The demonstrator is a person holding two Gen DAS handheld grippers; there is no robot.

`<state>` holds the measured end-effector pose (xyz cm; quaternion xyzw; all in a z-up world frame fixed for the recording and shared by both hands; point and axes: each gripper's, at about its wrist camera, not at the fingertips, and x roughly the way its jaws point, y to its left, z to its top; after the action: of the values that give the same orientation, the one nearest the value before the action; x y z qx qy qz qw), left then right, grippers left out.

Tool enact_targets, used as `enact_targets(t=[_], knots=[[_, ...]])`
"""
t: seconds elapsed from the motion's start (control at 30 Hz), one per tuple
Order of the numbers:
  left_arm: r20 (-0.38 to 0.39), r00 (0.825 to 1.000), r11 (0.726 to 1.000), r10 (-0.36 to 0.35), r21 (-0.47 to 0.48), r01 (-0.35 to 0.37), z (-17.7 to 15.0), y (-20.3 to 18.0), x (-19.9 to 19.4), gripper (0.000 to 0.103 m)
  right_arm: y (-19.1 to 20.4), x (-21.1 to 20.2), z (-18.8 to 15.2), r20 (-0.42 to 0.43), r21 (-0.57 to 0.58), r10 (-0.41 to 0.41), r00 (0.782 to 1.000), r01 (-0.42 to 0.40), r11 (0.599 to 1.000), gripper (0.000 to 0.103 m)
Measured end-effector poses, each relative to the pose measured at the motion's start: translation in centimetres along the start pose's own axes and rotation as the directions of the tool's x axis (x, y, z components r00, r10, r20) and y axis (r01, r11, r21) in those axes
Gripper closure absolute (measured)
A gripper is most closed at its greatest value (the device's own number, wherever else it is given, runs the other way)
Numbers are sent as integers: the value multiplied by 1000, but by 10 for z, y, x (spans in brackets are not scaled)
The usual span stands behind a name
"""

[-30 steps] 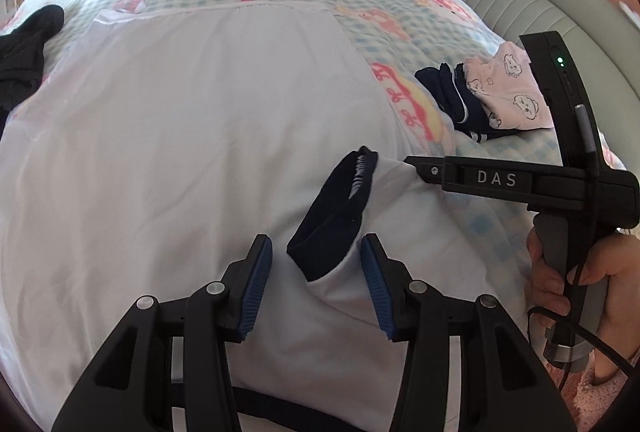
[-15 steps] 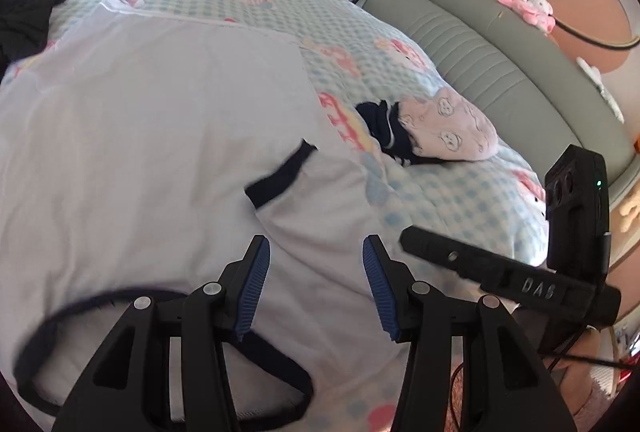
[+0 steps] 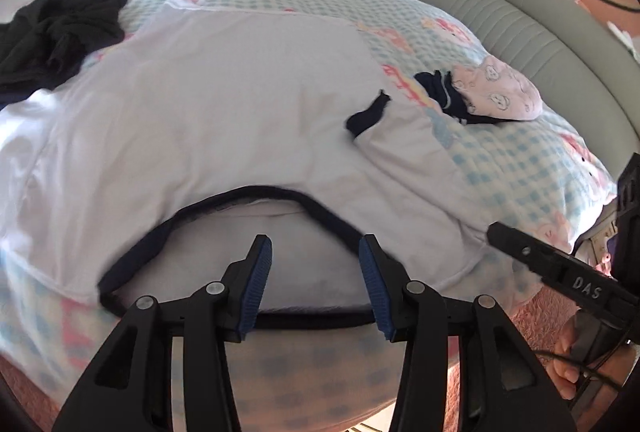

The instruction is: Fold clothes

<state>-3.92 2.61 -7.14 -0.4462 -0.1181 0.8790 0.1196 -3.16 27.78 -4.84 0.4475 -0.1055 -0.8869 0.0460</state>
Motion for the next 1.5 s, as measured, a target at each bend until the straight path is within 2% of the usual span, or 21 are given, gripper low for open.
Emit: enact_targets(t=[0.07, 0.13, 0.23, 0.3, 0.4, 0.47, 0.53, 0.63, 0.73, 0.83, 0.9, 0.93, 1.0, 1.07, 1.13, 1.23, 1.3, 1.33, 1.4, 1.5], knots=[[43, 999, 999, 20, -51, -18, -3, 21, -15, 61, 21, -12, 4, 56, -45, 11, 998, -9, 999, 42], [61, 996, 993, 68, -96, -62, -1, 40, -19, 63, 45, 1, 7, 23, -99, 57, 998, -54, 994, 41], [-7, 993, 983, 114, -144, -114, 2, 61, -6, 65, 81, 32, 6, -68, -169, 105, 992, -115, 979, 42], [-66, 991, 982, 115, -144, -124, -3, 67, 0, 66, 89, 55, -7, -143, -198, 76, 987, -104, 975, 43], [-99, 995, 981, 28, -187, -46, -23, 78, -1, 66, 87, 71, -33, -207, -231, 32, 978, -80, 970, 43], [-61, 997, 970, -49, -240, 33, -34, 86, -10, 66, 90, 66, -34, -213, -231, 20, 977, -71, 970, 42], [-18, 995, 958, -100, -271, 91, -40, 92, -20, 66, 97, 54, -25, -199, -219, 60, 978, -104, 970, 41], [54, 995, 957, -87, -273, 98, -30, 99, -39, 65, 113, 41, -10, -169, -231, 130, 977, -168, 958, 41], [92, 996, 954, -5, -299, 32, -19, 118, -54, 65, 133, 40, 1, -170, -282, 160, 972, -204, 937, 38], [72, 995, 926, 69, -375, -37, -10, 151, -60, 65, 152, 47, 9, -192, -311, 193, 962, -246, 918, 38], [86, 993, 906, 84, -422, -41, -6, 174, -67, 64, 166, 54, 10, -211, -310, 224, 951, -283, 908, 38], [90, 992, 899, 91, -436, -43, -2, 185, -69, 61, 173, 57, 11, -215, -309, 232, 949, -291, 906, 38], [80, 996, 884, 51, -467, -8, 5, 204, -62, 56, 177, 64, 9, -230, -297, 234, 945, -297, 908, 38], [68, 998, 863, -9, -503, 42, 13, 221, -52, 56, 177, 71, 5, -249, -282, 231, 941, -298, 912, 39], [64, 997, 845, -48, -530, 74, 20, 235, -43, 56, 177, 78, 0, -267, -266, 228, 936, -299, 916, 52], [64, 998, 851, -3, -525, 36, 31, 236, -29, 56, 178, 88, -6, -295, -243, 224, 929, -299, 923, 52], [69, 998, 864, 11, -504, 25, 38, 235, -21, 56, 178, 95, -10, -313, -228, 221, 924, -299, 927, 51], [69, 997, 877, 26, -480, 10, 43, 233, -19, 67, 178, 98, -12, -322, -220, 220, 921, -299, 929, 51], [71, 995, 909, 65, -416, -30, 53, 224, -24, 100, 172, 98, -13, -326, -200, 219, 920, -293, 935, 51], [155, 985, 952, 82, -305, -31, 68, 198, -48, 100, 162, 92, -10, -318, -190, 225, 921, -294, 937, 51]])
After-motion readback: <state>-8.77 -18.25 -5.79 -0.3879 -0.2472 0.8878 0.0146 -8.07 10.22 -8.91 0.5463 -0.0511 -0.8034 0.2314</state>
